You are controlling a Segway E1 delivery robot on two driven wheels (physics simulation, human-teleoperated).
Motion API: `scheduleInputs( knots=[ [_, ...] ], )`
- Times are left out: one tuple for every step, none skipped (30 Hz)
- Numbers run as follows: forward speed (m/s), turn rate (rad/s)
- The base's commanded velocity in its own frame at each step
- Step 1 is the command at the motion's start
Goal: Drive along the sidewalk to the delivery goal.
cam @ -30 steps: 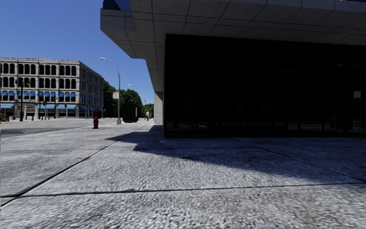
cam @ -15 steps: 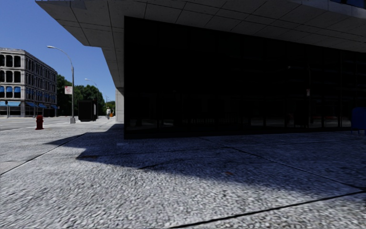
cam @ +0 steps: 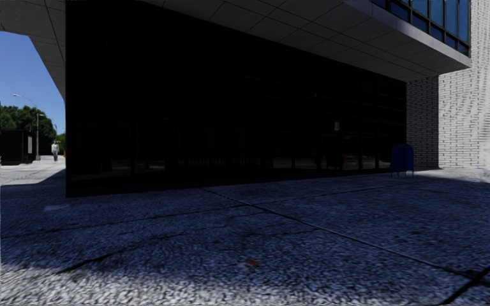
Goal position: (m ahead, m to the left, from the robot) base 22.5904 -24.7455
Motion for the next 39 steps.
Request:
scheduleInputs(
  knots=[
    [1.74,-0.6],
    [1.74,-0.6],
    [1.75,-0.6],
    [1.75,-0.6],
    [1.75,-0.6],
    [1.76,-0.6],
    [1.76,-0.6],
    [1.77,-0.6],
    [1.77,-0.6],
    [1.78,-0.6],
    [1.78,-0.6],
    [1.93,-0.6],
    [2.0,-0.6],
    [2.0,-0.6],
    [2.0,-0.6],
    [2.0,-0.6],
    [2.0,-0.6],
    [2.0,-0.6],
    [2.0,-0.6],
    [2.0,-0.6],
    [2.0,-0.6],
    [2.0,-0.6],
    [2.0,-0.6],
    [2.0,-0.6],
    [2.0,-0.6],
    [2.0,-0.6],
    [2.0,-0.6],
    [2.0,-0.6],
    [2.0,-0.6],
    [2.0,-0.6],
    [2.0,-0.6],
    [2.0,-0.6],
    [2.0,-0.6],
    [2.0,-0.6],
    [2.0,-0.6],
    [2.0,-0.6],
    [2.0,-0.6],
    [2.0,-0.6],
    [2.0,-0.6]
  ],
)
